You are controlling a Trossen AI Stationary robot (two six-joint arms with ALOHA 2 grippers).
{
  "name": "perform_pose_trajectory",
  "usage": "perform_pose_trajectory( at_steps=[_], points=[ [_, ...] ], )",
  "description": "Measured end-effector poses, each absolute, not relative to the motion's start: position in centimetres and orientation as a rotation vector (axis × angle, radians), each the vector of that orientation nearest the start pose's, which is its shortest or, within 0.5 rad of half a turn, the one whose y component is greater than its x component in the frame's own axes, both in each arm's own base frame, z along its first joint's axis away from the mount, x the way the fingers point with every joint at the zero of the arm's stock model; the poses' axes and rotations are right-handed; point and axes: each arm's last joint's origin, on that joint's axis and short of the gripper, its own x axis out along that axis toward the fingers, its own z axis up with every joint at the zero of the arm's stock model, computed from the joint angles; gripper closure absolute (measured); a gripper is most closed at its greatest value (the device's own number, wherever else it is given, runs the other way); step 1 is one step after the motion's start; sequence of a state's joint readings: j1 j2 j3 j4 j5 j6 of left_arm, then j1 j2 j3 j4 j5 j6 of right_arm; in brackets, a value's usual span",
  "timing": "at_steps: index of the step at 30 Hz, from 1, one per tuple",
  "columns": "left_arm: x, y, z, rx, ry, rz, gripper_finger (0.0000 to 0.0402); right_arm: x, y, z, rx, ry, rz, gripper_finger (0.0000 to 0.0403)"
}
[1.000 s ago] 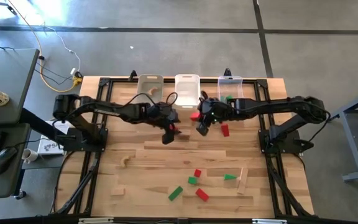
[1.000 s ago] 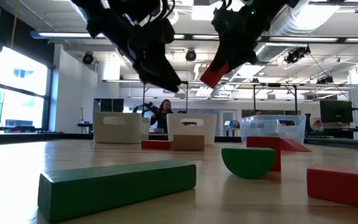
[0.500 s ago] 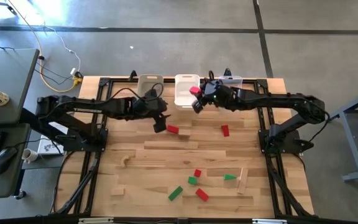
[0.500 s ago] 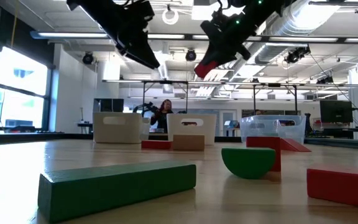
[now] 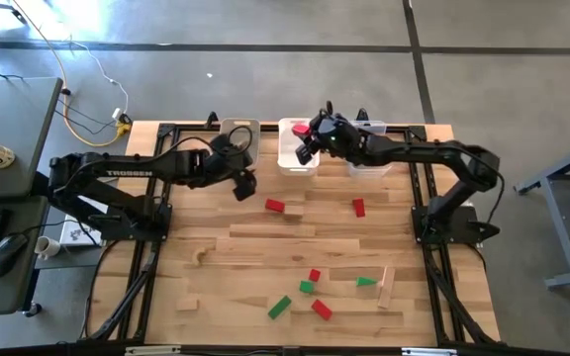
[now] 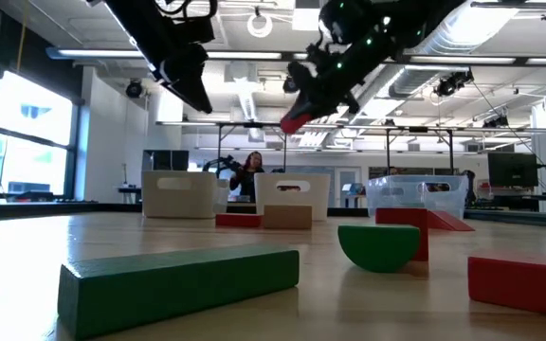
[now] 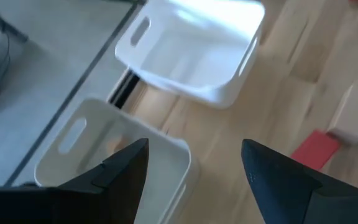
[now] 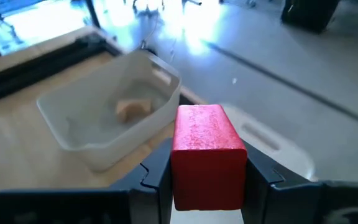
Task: Sort & place blocks by color
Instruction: Put the red block into the white bin
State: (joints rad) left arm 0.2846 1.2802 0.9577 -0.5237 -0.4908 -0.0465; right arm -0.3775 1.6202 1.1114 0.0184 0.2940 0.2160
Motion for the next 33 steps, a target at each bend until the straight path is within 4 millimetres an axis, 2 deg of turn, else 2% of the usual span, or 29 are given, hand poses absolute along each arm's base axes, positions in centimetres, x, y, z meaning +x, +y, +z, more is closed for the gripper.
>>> perform_pose_trajectory(
  at_steps=[7, 14, 20, 28, 33],
  points=[
    [23.8, 8.5, 26.1, 0.001, 0.901, 0.768, 0.0158, 34.3, -14.7, 22.2, 0.296, 0.514, -0.666, 0.0299],
    [23.5, 8.2, 25.7, -0.126, 0.923, 0.748, 0.0158, 34.6, -14.8, 20.2, 0.363, 0.591, -0.653, 0.0299],
    [23.5, 7.9, 25.6, -0.262, 0.912, 0.702, 0.0158, 34.1, -15.2, 19.4, 0.42, 0.646, -0.702, 0.0299],
    [23.6, 7.8, 25.6, -0.295, 0.907, 0.669, 0.0158, 33.3, -16.4, 19.3, 0.536, 0.645, -0.724, 0.0298],
    [23.7, 7.7, 25.5, -0.34, 0.905, 0.646, 0.0158, 33.2, -16.5, 19.3, 0.538, 0.644, -0.723, 0.0226]
  ],
)
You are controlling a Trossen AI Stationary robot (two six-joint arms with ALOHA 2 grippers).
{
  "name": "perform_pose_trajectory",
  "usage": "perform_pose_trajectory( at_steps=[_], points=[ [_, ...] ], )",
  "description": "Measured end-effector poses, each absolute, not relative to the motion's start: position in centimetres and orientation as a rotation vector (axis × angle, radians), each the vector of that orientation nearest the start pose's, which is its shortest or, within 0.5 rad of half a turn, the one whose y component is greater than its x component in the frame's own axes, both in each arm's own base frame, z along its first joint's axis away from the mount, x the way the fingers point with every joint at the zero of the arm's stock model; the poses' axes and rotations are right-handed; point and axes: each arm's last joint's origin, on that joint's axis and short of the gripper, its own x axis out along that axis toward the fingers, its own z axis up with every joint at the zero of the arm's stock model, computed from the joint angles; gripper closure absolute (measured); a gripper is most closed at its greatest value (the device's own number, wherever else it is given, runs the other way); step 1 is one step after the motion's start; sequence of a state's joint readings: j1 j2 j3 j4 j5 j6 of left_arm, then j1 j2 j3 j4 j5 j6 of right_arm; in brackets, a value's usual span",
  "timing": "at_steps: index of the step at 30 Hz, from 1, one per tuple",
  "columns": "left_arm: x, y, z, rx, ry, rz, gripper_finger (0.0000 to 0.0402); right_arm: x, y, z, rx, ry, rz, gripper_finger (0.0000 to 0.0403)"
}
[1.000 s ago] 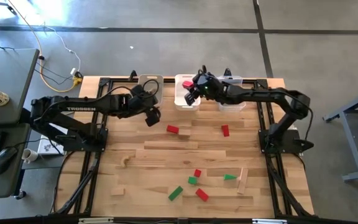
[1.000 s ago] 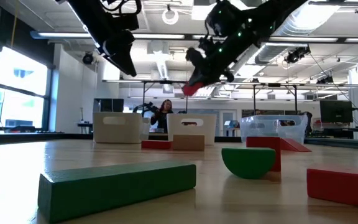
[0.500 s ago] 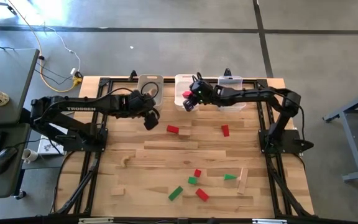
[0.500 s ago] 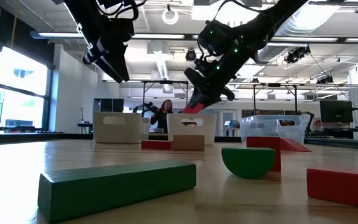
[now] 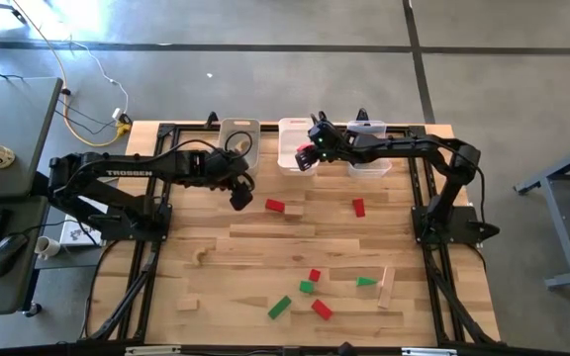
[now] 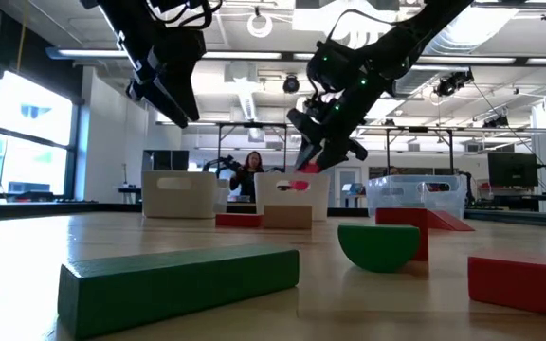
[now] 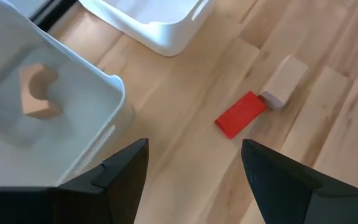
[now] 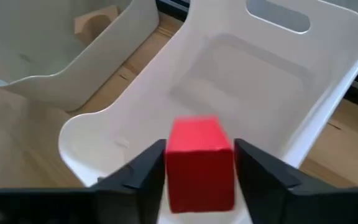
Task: Sort & place blocks by color
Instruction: Put the red block into the white bin, then put the brown block into the gray bin
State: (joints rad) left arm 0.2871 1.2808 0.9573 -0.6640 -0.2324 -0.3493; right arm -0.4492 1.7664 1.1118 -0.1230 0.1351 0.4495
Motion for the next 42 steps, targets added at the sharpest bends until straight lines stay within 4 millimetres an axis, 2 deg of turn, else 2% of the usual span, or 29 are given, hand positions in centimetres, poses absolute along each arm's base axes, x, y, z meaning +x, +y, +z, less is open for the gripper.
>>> perform_pose_trajectory(
  at_steps=[4, 8, 14, 19, 22, 33, 42],
  points=[
    [23.5, 7.6, 25.4, -0.378, 0.925, 0.641, 0.0158, 33.3, -16.4, 19.3, 0.591, 0.634, -0.707, 0.0188],
    [23.1, 7.4, 25.1, -0.388, 0.974, 0.653, 0.0158, 33.3, -16.2, 19.7, 0.593, 0.626, -0.693, 0.0182],
    [22.5, 7.3, 24.8, -0.401, 1.042, 0.67, 0.0158, 33.2, -14.8, 21.9, 0.555, 0.579, -0.645, 0.018],
    [22.5, 7.2, 24.8, -0.406, 1.045, 0.675, 0.0158, 33.4, -12.5, 23.5, 0.47, 0.571, -0.534, 0.0179],
    [22.5, 7.3, 24.8, -0.404, 1.039, 0.678, 0.0158, 33.9, -10.8, 23.9, 0.436, 0.581, -0.446, 0.0179],
    [22.5, 7.5, 24.9, -0.403, 1.023, 0.692, 0.0158, 34.9, -4.8, 23.3, 0.203, 0.708, -0.194, 0.0178],
    [22.6, 7.5, 24.9, -0.403, 1.013, 0.691, 0.0158, 34.3, -2.4, 22.4, 0.038, 0.843, -0.141, 0.0178]
  ],
)
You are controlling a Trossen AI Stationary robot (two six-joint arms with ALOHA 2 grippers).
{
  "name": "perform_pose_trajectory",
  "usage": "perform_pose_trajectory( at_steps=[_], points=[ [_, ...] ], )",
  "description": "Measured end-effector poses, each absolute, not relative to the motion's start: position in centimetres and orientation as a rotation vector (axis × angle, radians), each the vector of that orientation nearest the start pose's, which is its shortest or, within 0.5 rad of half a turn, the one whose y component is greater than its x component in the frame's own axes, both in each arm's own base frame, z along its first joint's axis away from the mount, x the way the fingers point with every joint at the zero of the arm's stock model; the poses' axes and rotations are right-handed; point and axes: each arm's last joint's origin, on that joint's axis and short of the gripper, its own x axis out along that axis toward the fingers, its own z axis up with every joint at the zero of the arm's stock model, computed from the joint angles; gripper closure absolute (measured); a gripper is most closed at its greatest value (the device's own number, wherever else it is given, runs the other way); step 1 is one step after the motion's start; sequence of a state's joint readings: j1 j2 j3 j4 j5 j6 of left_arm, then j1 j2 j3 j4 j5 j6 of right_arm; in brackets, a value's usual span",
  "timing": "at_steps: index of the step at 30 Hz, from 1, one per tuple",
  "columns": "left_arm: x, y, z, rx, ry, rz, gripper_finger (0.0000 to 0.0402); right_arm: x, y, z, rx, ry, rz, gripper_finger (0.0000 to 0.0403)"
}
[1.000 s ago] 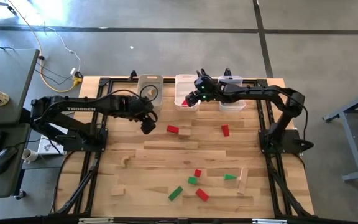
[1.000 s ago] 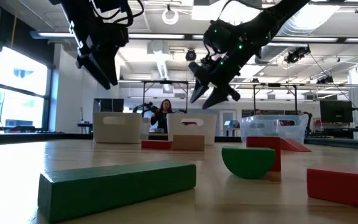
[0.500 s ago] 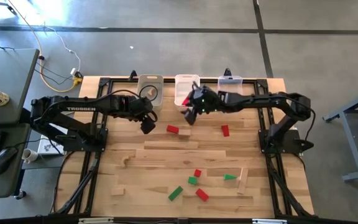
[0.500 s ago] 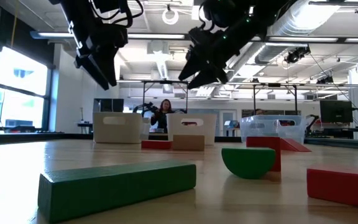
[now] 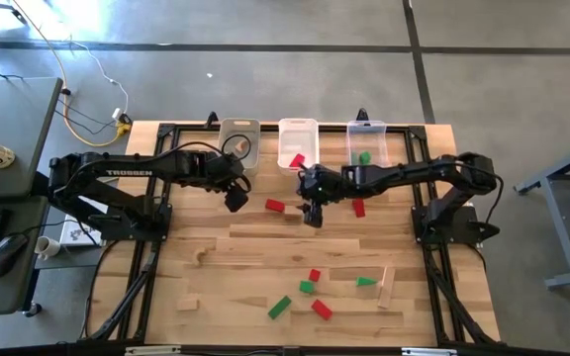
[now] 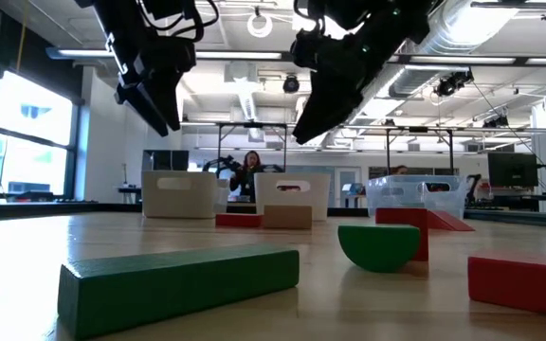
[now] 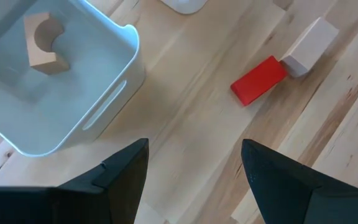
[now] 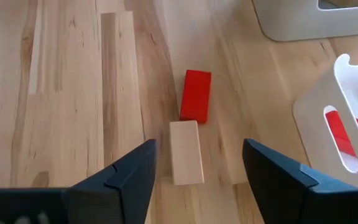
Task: Sort & place blocks by color
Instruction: Put the brown block into the gray bin
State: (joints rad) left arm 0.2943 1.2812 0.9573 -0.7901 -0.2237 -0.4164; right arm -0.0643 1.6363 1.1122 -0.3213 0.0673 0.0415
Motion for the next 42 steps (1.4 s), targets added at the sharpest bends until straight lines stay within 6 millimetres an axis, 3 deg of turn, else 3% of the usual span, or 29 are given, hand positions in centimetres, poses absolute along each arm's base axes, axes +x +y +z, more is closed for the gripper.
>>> perform_pose_trajectory(
  at_steps=[7, 36, 42],
  points=[
    [22.9, 7.6, 25.1, -0.405, 0.982, 0.687, 0.0158, 34.4, -2.4, 22.0, 0.035, 0.855, -0.141, 0.0178],
    [23.0, 7.6, 25.1, -0.407, 0.967, 0.68, 0.0158, 37.2, -2.3, 13.7, -0.037, 1.022, -0.074, 0.0179],
    [23.0, 7.6, 25.1, -0.408, 0.967, 0.68, 0.0158, 37.3, -2.4, 13.3, 0.002, 1.019, -0.1, 0.0215]
  ],
)
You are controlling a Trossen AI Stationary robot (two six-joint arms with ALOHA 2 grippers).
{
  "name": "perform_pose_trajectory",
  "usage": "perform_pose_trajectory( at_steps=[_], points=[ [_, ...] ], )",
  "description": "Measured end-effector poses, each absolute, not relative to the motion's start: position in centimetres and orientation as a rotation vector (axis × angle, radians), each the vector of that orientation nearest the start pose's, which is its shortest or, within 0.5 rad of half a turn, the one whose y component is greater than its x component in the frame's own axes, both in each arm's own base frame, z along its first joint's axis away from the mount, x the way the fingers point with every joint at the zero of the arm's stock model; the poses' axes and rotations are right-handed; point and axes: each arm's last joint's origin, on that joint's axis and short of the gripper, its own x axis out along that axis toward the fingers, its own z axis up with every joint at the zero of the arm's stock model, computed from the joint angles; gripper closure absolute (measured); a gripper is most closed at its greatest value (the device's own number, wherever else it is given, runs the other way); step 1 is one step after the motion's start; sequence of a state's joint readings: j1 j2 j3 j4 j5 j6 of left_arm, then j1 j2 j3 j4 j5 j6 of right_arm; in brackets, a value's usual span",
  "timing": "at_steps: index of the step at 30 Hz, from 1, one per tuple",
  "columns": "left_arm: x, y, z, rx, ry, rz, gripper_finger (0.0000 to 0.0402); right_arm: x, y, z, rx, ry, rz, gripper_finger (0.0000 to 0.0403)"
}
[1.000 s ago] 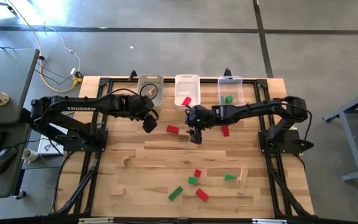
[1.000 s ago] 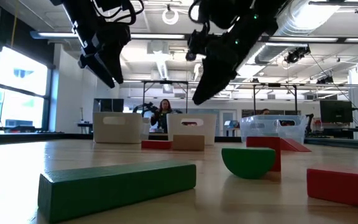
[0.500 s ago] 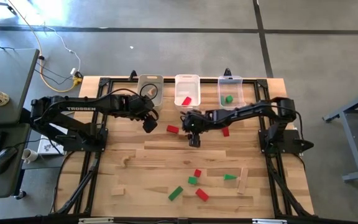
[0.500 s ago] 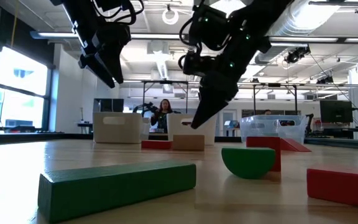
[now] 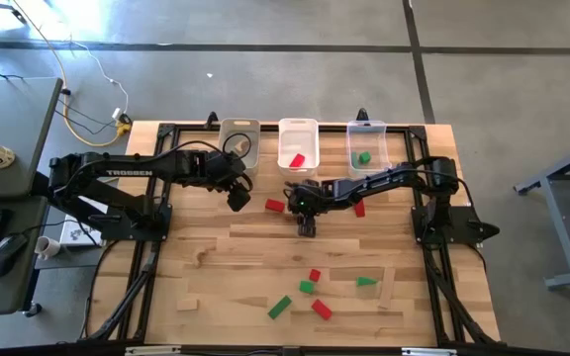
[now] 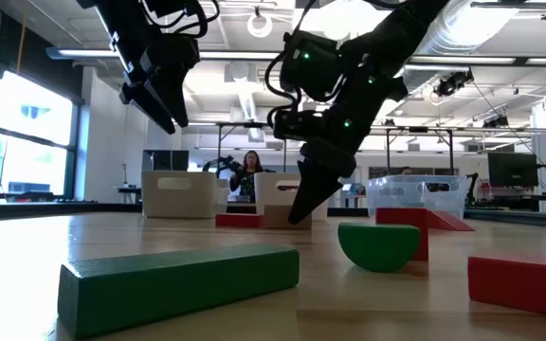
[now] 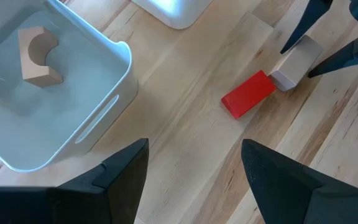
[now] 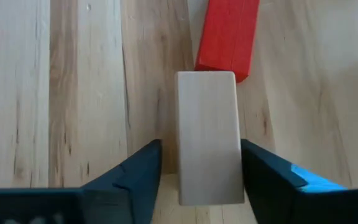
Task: Sort & place blocks by color
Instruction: Put the brown block into the gray bin
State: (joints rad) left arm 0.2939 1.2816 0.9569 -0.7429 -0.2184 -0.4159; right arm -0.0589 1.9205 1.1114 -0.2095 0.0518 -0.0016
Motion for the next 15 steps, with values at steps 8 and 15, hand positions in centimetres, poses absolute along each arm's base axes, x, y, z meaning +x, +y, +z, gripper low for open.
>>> perform_pose_trajectory(
  at_steps=[8, 15],
  points=[
    [23.03, 7.58, 25.11, -0.405, 0.973, 0.661, 0.0158, 37.29, -2.33, 13.38, 0.043, 1.015, -0.131, 0.0301],
    [23.08, 7.46, 25.09, -0.377, 0.994, 0.588, 0.0158, 37.16, -1.47, 14.02, 0.137, 1.001, -0.162, 0.0301]
  ],
)
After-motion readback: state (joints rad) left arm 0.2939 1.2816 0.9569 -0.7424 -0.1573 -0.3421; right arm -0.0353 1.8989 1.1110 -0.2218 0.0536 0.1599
